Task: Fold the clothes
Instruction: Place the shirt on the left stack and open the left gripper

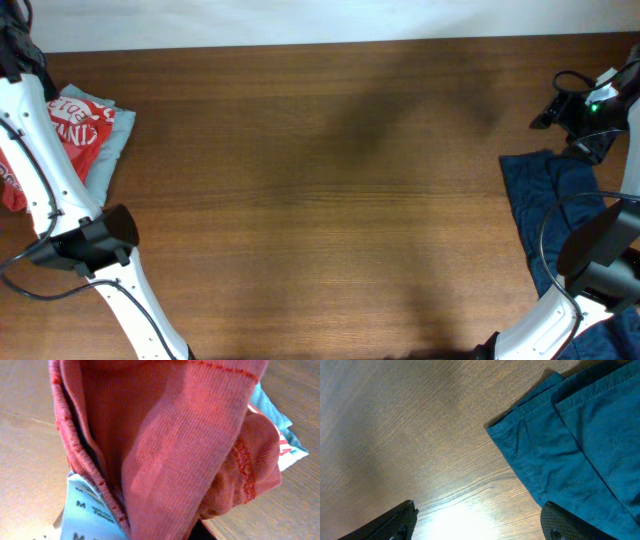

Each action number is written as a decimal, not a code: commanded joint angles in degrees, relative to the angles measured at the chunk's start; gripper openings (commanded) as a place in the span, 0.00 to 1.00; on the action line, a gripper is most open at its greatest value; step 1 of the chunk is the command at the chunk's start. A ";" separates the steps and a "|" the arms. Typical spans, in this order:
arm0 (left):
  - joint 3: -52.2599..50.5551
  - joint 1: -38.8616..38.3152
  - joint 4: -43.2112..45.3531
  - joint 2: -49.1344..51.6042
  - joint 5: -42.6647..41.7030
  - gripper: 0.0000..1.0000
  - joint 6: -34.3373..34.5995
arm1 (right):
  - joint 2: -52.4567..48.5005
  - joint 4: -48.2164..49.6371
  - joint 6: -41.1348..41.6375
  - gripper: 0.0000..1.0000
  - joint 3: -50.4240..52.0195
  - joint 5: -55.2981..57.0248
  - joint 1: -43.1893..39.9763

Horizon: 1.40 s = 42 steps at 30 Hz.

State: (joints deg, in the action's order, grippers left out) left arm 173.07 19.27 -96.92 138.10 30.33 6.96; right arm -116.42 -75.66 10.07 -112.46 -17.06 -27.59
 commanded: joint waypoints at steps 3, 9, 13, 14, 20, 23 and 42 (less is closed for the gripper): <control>0.33 -0.46 0.22 -2.82 -2.14 0.01 1.60 | 0.44 -2.25 -0.68 0.84 -1.11 -0.31 0.33; 0.33 0.48 0.28 -2.82 -3.63 0.01 25.05 | 0.44 -3.39 -0.63 0.84 -1.11 -0.33 1.64; 0.31 2.29 0.22 -2.82 -5.77 0.00 43.17 | 0.44 -3.19 -0.66 0.84 -1.11 -0.31 2.27; 0.31 2.64 0.22 -2.82 -5.68 0.00 45.94 | 0.44 -3.19 -0.66 0.84 -1.11 -0.31 2.25; 0.33 5.88 0.22 -3.19 -9.86 0.00 50.75 | 0.44 -2.80 -0.68 0.84 -1.11 -0.31 2.25; 0.35 6.78 1.38 -4.83 -13.18 0.00 42.16 | 0.44 -2.56 -0.70 0.84 -1.11 -0.31 2.25; 0.33 5.64 19.10 -12.09 -34.01 0.00 -45.97 | 0.44 -3.65 -0.83 0.84 -1.11 -0.33 2.25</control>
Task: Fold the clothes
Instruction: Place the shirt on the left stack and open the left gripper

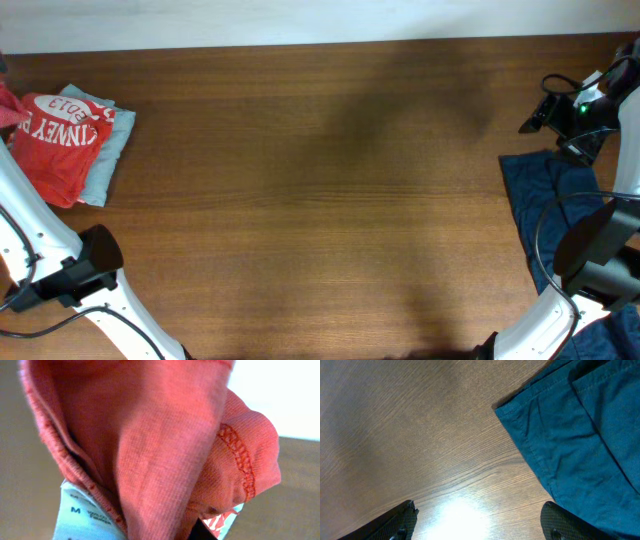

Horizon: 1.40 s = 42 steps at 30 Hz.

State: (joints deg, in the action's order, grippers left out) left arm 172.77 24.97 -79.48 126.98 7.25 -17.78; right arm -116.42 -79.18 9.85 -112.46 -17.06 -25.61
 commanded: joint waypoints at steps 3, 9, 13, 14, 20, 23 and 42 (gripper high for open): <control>0.59 -0.07 1.90 -0.28 -16.20 0.00 -31.10 | 0.44 -0.11 -0.61 0.84 -1.11 -0.33 0.26; -5.81 -0.04 2.80 1.53 -25.81 0.00 -50.95 | 0.44 -0.11 -0.66 0.84 -1.11 -0.28 0.26; -12.22 1.84 2.86 2.71 -25.46 0.00 -61.42 | 0.44 -0.70 -0.66 0.84 -1.11 0.11 0.26; -13.11 2.43 2.93 2.95 -25.46 0.00 -63.21 | 0.44 -0.79 -0.63 0.84 -1.11 0.68 0.26; -18.93 5.40 10.14 3.32 -25.51 0.00 -66.38 | 0.44 -0.98 -0.61 0.84 -1.11 2.71 0.26; -20.13 5.46 12.98 3.43 -25.51 0.00 -70.10 | 0.44 -1.36 -0.61 0.84 -1.11 2.71 0.26; -20.81 10.03 13.44 13.22 -25.75 0.00 -72.59 | 0.44 -4.63 -0.57 0.84 -1.11 2.67 0.26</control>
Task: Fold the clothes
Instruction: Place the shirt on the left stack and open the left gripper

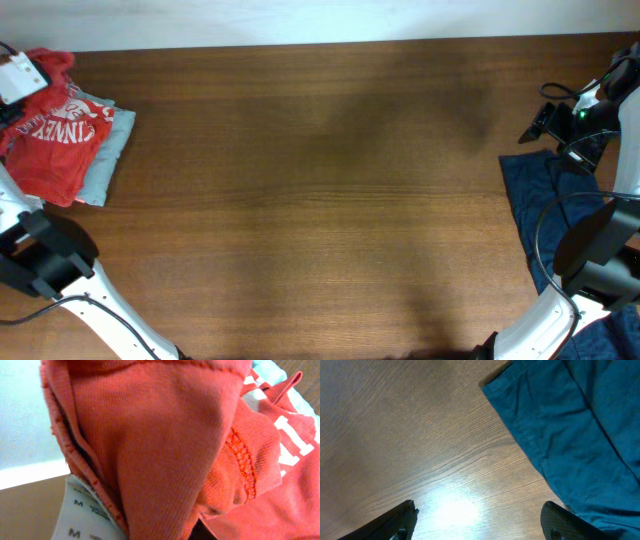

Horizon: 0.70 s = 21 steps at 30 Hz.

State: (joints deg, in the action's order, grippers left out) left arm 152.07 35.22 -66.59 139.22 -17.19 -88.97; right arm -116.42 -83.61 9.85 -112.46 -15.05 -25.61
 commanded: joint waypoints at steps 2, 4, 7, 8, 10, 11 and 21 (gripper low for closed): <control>-0.13 -0.24 -0.94 1.16 -1.40 0.00 -1.36 | 0.44 -0.07 -0.37 0.84 -1.11 0.66 0.26; -0.13 -0.28 -4.31 1.16 -1.55 0.00 -1.36 | 0.44 0.48 -0.35 0.84 -1.11 0.66 0.26; -0.13 -0.28 -9.49 1.16 -1.53 0.00 -1.36 | 0.44 1.22 0.11 0.84 -1.11 0.48 0.26; -0.13 -0.28 -11.65 1.16 -1.55 0.01 -1.36 | 0.44 1.38 0.11 0.84 -1.11 0.44 0.26; -0.13 -0.28 -15.56 1.16 -1.53 0.04 -1.33 | 0.44 1.51 0.11 0.84 -1.11 0.44 0.26; -0.13 -0.28 -17.66 1.16 -1.53 0.07 -1.33 | 0.44 1.49 0.11 0.84 -1.11 0.44 0.26; -0.13 -0.17 -29.83 1.16 -4.09 0.99 -1.31 | 0.44 1.55 0.07 0.84 -1.11 0.46 0.26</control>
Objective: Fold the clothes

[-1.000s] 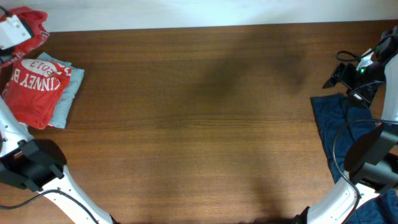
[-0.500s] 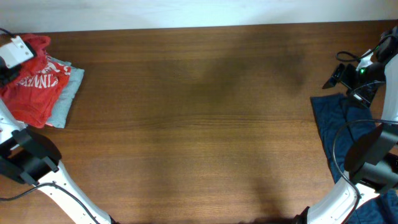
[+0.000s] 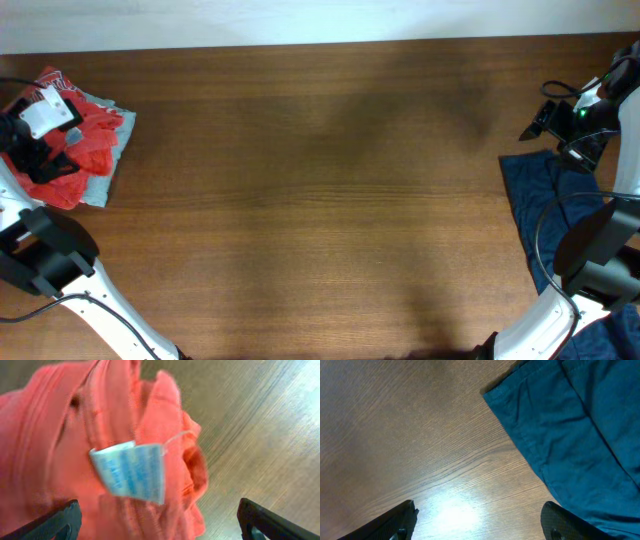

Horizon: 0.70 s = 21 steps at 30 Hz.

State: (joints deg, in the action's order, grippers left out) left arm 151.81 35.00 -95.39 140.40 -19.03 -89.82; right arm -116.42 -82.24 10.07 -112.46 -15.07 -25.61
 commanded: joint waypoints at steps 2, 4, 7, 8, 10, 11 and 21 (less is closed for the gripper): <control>0.13 0.04 -1.31 -0.02 -2.54 0.99 0.74 | 0.44 0.17 -0.15 0.84 -1.11 0.48 0.26; 0.15 -0.02 -1.31 -0.04 -3.80 0.99 4.17 | 0.44 0.17 -0.15 0.84 -1.11 0.48 0.26; 0.24 -0.11 -1.29 -0.55 -11.04 0.99 11.61 | 0.44 0.20 -0.15 0.84 -1.11 0.46 0.26; 0.26 -0.11 -1.29 -0.74 -12.90 0.99 13.22 | 0.44 0.22 -0.15 0.84 -1.11 0.46 0.26; 0.26 -0.13 -1.31 -1.29 -18.64 0.99 18.29 | 0.44 0.20 -0.15 0.84 -1.11 0.46 0.26; 0.26 -0.13 -1.31 -1.53 -22.34 0.99 21.22 | 0.44 0.17 -0.15 0.84 -1.11 0.46 0.26; 0.26 -10.75 -0.94 -3.98 -33.79 0.99 30.67 | 0.48 -0.72 -5.64 0.83 -6.01 0.26 0.15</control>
State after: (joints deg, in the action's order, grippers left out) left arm 151.81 30.63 -96.47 140.38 -49.34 -61.58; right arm -116.42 -81.54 8.71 -113.40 -15.07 -25.61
